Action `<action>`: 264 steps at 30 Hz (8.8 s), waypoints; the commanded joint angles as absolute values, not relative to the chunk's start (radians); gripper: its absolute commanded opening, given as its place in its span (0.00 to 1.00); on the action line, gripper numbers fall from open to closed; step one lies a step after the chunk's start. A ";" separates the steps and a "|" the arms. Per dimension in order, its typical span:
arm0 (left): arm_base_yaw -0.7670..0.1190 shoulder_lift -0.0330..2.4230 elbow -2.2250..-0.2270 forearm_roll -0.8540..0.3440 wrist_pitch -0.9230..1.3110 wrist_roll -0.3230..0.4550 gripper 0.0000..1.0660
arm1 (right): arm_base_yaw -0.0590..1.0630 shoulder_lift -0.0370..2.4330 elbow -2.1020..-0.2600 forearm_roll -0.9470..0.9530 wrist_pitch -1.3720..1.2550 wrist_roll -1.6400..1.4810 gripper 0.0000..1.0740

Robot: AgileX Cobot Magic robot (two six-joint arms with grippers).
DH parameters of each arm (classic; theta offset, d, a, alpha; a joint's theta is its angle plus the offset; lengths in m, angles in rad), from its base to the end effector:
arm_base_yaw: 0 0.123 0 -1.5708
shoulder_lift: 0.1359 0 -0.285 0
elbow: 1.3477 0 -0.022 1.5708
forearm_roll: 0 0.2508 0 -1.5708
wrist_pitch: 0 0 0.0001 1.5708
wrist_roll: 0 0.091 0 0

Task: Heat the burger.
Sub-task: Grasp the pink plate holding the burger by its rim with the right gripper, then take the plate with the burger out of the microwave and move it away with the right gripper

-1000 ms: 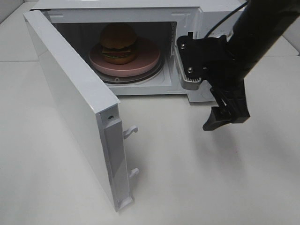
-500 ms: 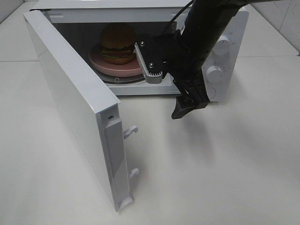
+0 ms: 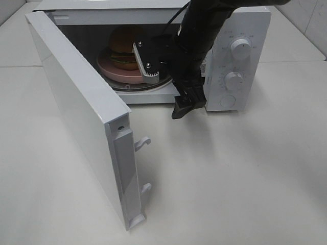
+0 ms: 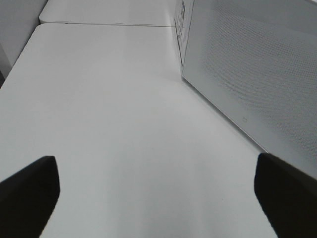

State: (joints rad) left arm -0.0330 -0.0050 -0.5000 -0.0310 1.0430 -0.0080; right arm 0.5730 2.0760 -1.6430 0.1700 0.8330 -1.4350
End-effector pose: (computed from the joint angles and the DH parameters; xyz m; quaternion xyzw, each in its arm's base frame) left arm -0.0050 -0.0023 0.2787 0.0111 0.8471 -0.0264 0.5307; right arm 0.3710 0.2529 0.2039 -0.8010 0.5617 -0.0150 0.2067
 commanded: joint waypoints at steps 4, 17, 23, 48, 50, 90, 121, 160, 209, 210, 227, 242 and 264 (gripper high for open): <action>-0.030 -0.020 -0.499 -0.033 1.035 -0.012 0.94 | 0.579 2.113 -1.686 0.169 0.845 -1.441 0.93; -0.030 -0.020 -0.499 -0.033 1.035 -0.012 0.94 | 0.579 2.228 -1.856 0.175 0.897 -1.362 0.93; -0.030 -0.020 -0.499 -0.033 1.035 -0.012 0.94 | 0.579 2.284 -1.951 0.175 0.947 -1.333 0.93; -0.030 -0.020 -0.499 -0.032 1.035 -0.012 0.94 | 0.590 2.370 -2.082 0.197 0.942 -1.290 0.93; -0.030 -0.020 -0.499 -0.032 1.035 -0.012 0.94 | 0.590 2.370 -2.082 0.197 0.942 -1.289 0.93; -0.030 -0.020 -0.499 -0.032 1.035 -0.012 0.94 | 0.590 2.390 -2.082 0.066 0.815 -1.066 0.93; -0.030 -0.020 -0.499 -0.032 1.035 -0.012 0.94 | 0.602 2.459 -2.154 0.092 0.821 -1.078 0.92; -0.030 -0.020 -0.499 -0.031 1.035 -0.012 0.94 | 0.599 2.512 -2.154 0.100 0.828 -1.084 0.89; -0.030 -0.020 -0.499 -0.031 1.035 -0.012 0.94 | 0.601 2.327 -1.999 0.083 1.037 -1.157 0.00; -0.030 -0.020 -0.499 -0.031 1.035 -0.012 0.94 | 0.601 2.327 -1.999 0.083 1.037 -1.157 0.00; -0.030 -0.020 -0.499 -0.031 1.035 -0.012 0.94 | 0.633 2.232 -1.915 0.052 1.036 -1.156 0.00; -0.030 -0.020 -0.499 -0.031 1.035 -0.012 0.94 | 0.633 2.042 -1.659 0.040 0.956 -1.153 0.00; -0.030 -0.020 -0.499 -0.031 1.035 -0.012 0.94 | 0.635 1.752 -1.322 0.015 0.754 -1.112 0.00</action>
State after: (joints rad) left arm -0.0330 -0.0050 -0.5000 -0.0250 1.0430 -0.0080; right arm 0.6510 1.7980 -1.3360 0.0980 0.8260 -1.1620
